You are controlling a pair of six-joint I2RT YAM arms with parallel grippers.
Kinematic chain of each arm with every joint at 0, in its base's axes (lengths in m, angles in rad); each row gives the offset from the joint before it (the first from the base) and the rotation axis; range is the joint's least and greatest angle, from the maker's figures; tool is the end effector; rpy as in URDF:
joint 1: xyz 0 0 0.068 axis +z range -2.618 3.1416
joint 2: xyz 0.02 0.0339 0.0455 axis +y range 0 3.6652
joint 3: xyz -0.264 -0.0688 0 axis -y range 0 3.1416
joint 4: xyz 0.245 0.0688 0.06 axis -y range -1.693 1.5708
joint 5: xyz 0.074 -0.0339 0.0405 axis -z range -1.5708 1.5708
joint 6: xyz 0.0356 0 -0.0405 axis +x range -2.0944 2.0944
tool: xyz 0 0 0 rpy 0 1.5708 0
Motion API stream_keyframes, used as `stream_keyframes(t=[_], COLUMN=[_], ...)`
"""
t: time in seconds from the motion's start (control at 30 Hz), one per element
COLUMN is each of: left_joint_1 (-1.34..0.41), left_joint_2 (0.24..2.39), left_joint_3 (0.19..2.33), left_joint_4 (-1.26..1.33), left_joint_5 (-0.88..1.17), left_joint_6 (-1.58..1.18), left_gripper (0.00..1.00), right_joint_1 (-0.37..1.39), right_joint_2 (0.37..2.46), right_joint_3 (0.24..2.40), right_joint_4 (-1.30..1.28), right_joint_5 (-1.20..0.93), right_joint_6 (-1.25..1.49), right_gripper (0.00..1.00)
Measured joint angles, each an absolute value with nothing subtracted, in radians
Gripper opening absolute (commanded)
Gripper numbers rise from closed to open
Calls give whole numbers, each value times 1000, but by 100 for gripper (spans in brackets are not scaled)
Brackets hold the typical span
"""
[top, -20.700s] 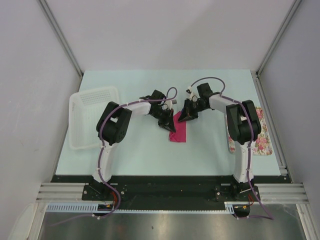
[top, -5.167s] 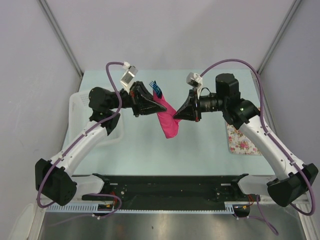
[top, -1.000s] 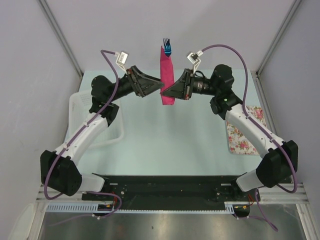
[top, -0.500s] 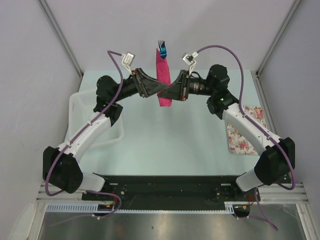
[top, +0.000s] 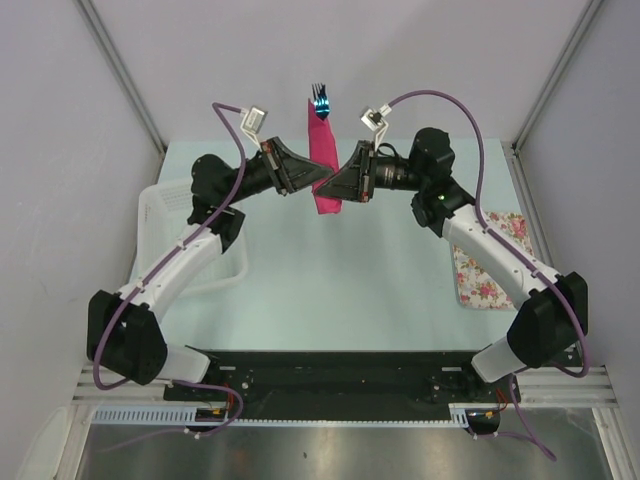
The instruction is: Place the utensils on the paper napkin and roll it up
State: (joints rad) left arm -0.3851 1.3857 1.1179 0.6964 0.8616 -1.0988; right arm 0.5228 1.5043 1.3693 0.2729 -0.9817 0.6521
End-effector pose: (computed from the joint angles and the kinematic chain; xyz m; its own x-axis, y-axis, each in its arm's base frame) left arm 0.2790 -0.1422 0.4064 -0.6125 -0.3776 -0.6944 0.7451 0.0175 -0.6667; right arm 0.2852 0.1985 0.4163 -0.5067 0.0971 -0.8566 -0.8599 0.0141 0.5103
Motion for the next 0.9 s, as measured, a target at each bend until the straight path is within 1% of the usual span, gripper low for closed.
stream_keyframes(t=[0.03,0.07,0.1,0.13,0.2,0.23,0.27,0.3,0.4,0.6,0.73,0.83,0.9], left_joint_1=[-380,-374,-367,-357,-330,-311,-289,-266,-187,56,245,338,370], left_joint_2=[1385,1384,1383,1380,1374,1368,1361,1349,1298,1242,1254,1301,1353], left_joint_3=[1114,1111,1109,1108,1107,1107,1103,1092,1038,1008,1008,1010,1011], left_joint_4=[697,694,687,656,581,527,480,439,323,-3,-235,-345,-406], left_joint_5=[866,870,874,875,868,865,863,863,867,902,897,887,870], left_joint_6=[-1098,-1096,-1089,-1077,-1044,-1017,-991,-966,-903,-670,-471,-357,-292], left_gripper=[0,0,0,0,0,0,0,0,0,0,0,0,0], right_joint_1=[525,527,528,530,532,531,530,527,513,471,453,447,442], right_joint_2=[1507,1511,1515,1519,1519,1519,1519,1519,1519,1519,1522,1529,1534], right_joint_3=[1372,1375,1380,1384,1391,1397,1403,1408,1415,1416,1416,1416,1416], right_joint_4=[266,258,248,237,212,192,175,154,106,16,-26,-48,-56], right_joint_5=[-979,-974,-970,-969,-967,-965,-961,-957,-950,-942,-939,-939,-940], right_joint_6=[646,639,631,608,580,562,543,526,484,423,396,385,380], right_gripper=[31,43,52,70,85,95,98,100,100,100,100,100,100])
